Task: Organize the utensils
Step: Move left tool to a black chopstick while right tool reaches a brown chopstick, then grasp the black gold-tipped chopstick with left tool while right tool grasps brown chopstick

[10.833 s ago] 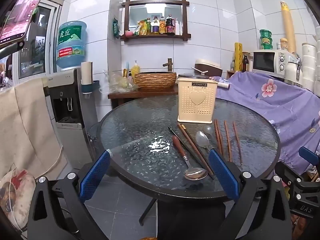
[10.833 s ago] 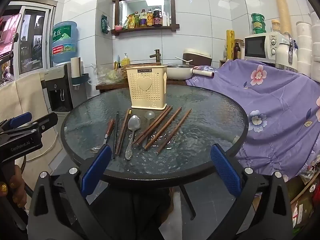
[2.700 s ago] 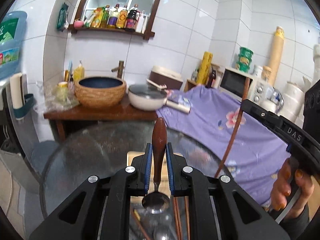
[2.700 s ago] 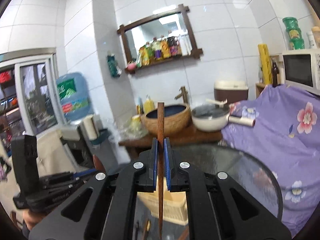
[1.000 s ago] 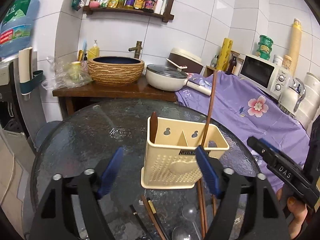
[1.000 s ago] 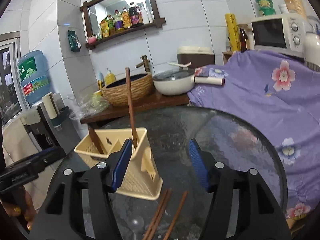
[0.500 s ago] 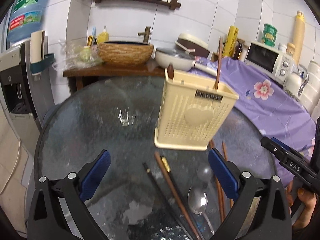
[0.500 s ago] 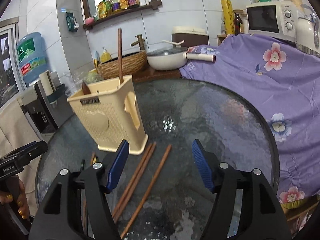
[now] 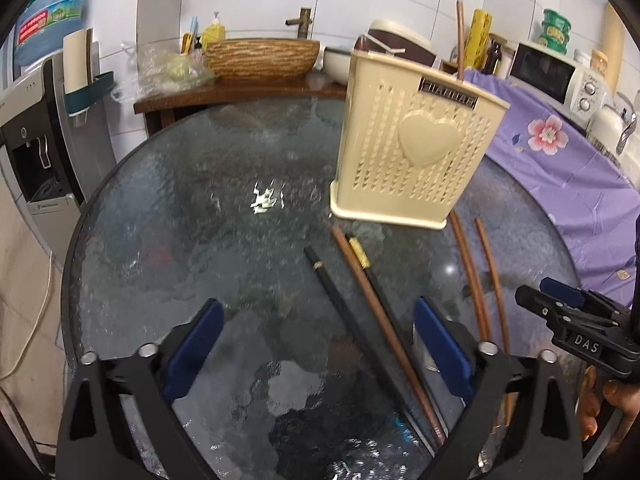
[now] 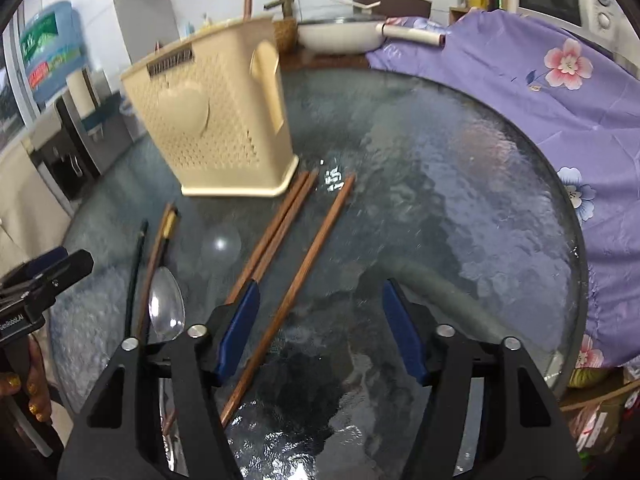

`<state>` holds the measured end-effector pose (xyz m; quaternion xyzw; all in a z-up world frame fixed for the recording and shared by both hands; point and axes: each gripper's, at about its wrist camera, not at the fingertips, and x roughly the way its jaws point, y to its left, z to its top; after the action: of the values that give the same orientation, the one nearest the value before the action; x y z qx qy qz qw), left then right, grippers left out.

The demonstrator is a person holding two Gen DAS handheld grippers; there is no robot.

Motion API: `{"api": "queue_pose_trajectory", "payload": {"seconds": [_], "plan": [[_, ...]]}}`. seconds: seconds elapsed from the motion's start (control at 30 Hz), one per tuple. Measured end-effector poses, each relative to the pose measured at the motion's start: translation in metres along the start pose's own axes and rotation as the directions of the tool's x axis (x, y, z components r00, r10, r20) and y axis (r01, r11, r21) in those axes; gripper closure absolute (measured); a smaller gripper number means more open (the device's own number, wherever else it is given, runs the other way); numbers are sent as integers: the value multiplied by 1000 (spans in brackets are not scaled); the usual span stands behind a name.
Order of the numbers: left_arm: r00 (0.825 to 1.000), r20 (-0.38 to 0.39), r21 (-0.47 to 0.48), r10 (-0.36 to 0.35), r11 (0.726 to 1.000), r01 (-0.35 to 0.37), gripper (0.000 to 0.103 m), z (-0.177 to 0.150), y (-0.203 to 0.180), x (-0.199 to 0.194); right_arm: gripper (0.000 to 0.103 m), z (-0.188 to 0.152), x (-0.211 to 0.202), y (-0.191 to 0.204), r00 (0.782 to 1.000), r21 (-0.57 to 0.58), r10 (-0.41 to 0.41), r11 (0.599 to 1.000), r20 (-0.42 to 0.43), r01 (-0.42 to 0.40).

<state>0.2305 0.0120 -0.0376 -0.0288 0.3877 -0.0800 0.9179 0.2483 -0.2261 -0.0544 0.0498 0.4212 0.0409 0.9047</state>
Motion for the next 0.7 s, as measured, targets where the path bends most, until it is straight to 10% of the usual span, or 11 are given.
{"api": "queue_pose_trajectory", "payload": {"seconds": [0.3, 0.7], "plan": [[996, -93, -9, -13, 1000, 13, 54, 2, 1, 24, 56, 16, 20, -2, 998, 40, -16, 999, -60, 18], [988, -156, 6, 19, 1000, -18, 73, 21, -13, 55, 72, 46, 54, -5, 990, 87, -81, 992, -119, 92]]}}
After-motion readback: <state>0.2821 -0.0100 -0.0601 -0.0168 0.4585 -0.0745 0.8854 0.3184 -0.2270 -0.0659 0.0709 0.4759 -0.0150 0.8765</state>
